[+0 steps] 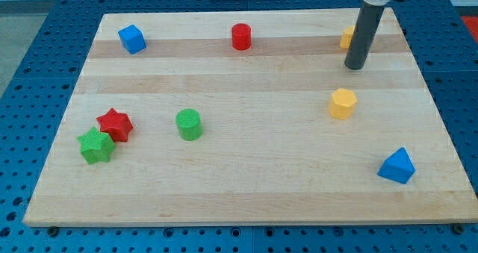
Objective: Move the yellow hexagon towards the right center
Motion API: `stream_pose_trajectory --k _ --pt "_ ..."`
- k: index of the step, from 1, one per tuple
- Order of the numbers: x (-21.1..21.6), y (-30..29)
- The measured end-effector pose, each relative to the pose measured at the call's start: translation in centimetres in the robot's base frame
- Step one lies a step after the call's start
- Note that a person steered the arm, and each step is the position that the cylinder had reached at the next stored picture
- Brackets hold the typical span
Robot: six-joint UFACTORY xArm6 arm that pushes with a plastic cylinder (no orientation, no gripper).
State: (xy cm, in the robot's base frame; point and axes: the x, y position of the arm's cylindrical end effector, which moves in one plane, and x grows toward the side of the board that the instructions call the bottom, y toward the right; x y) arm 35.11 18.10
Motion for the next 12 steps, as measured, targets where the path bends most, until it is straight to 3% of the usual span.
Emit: stream_pose_trajectory --k 2,3,4,6,12 --pt "0.8 -5.8" --pt "3.6 -7.3" --pt "10.8 -6.8" --pt "18.1 -0.8" --pt "8.6 -1.2"
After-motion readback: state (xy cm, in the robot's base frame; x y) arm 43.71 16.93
